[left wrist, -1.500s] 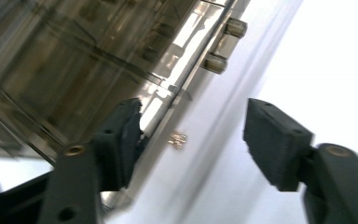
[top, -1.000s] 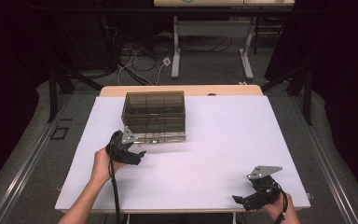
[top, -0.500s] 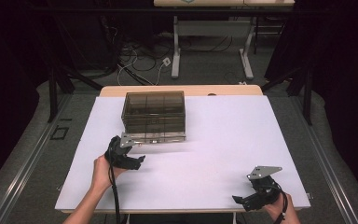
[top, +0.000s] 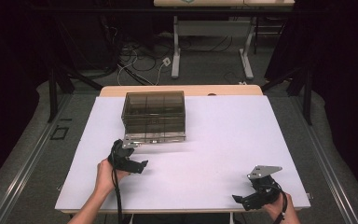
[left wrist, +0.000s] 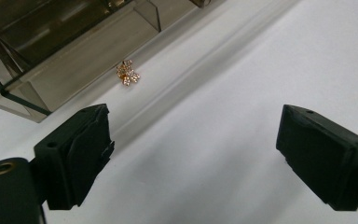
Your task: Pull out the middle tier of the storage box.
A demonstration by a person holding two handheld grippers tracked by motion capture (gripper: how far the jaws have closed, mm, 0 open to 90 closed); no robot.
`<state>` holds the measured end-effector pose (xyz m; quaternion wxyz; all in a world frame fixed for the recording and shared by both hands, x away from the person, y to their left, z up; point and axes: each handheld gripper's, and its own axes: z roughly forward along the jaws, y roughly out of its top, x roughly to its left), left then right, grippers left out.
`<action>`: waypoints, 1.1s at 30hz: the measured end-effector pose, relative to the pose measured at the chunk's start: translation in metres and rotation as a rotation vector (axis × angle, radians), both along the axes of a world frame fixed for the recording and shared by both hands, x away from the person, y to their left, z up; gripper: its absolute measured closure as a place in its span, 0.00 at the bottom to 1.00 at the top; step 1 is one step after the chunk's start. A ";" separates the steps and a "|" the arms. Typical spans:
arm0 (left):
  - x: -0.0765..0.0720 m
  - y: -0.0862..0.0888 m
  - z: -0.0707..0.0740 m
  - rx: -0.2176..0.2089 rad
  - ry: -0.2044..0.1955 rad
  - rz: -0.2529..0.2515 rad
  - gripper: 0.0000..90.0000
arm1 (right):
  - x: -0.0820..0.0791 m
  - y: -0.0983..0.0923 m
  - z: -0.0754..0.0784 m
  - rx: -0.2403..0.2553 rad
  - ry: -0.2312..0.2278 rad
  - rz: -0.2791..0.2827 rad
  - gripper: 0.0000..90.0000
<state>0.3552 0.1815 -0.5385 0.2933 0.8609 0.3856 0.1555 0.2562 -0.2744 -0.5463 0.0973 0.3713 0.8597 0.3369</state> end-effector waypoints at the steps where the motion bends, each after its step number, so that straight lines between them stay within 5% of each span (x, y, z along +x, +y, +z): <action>1: 0.000 0.000 -0.001 0.000 0.000 0.005 0.10 | 0.000 0.000 0.000 -0.002 -0.003 0.005 0.02; 24: 0.007 -0.002 -0.014 -0.018 0.057 0.049 0.05 | -0.001 0.002 -0.001 0.000 -0.005 0.013 0.02; 33: 0.010 -0.003 -0.017 -0.032 0.030 0.077 0.10 | -0.001 0.002 -0.001 0.004 -0.002 0.012 0.02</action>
